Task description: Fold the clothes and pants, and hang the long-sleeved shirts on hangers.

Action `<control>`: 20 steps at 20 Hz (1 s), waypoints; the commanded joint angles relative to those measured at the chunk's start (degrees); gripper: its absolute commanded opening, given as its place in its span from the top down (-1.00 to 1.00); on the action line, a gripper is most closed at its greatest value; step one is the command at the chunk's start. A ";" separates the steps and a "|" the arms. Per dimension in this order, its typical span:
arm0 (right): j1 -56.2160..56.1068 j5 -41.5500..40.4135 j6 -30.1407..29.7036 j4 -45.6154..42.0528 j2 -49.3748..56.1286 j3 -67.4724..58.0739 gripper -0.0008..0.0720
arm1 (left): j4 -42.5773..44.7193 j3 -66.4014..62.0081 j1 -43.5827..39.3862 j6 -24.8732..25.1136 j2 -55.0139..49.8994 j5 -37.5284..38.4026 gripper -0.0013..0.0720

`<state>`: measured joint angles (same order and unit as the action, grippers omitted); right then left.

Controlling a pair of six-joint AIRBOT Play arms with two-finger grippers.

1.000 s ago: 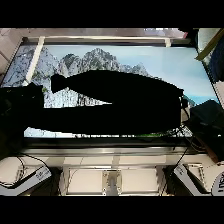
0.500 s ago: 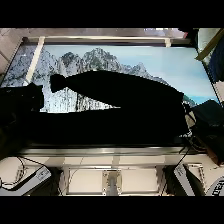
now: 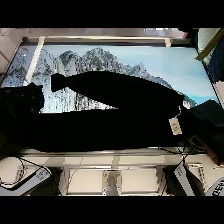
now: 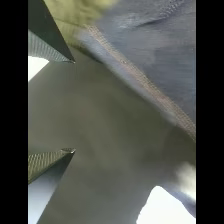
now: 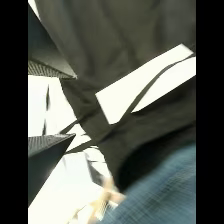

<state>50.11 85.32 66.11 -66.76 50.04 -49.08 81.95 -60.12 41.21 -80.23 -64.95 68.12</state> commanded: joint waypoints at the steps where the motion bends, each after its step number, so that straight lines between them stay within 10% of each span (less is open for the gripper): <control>1: 0.00 -0.94 2.43 8.44 -0.04 -11.15 -0.09 | -20.28 -8.66 -0.31 -0.48 -0.04 -9.73 -0.70; 4: -2.84 -9.77 2.43 20.52 0.04 -13.79 -0.09 | -33.48 -9.33 -5.79 2.21 -2.45 -22.05 -0.69; 11: -20.39 -16.04 2.34 18.49 4.15 -13.79 -0.09 | -42.93 -12.20 -26.16 2.23 -24.81 -33.88 -0.69; 16: -26.01 -16.15 2.34 14.80 7.43 -13.79 -0.09 | -36.65 -23.12 -33.11 0.85 -37.64 -31.93 -0.68; 20: -26.82 -16.39 2.34 13.94 8.22 -13.79 -0.09 | -18.16 -25.42 -32.89 -10.86 -39.80 -26.25 -0.68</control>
<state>24.45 69.36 68.47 -51.99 57.54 -62.83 52.47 -83.35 9.17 -83.99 -102.17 39.20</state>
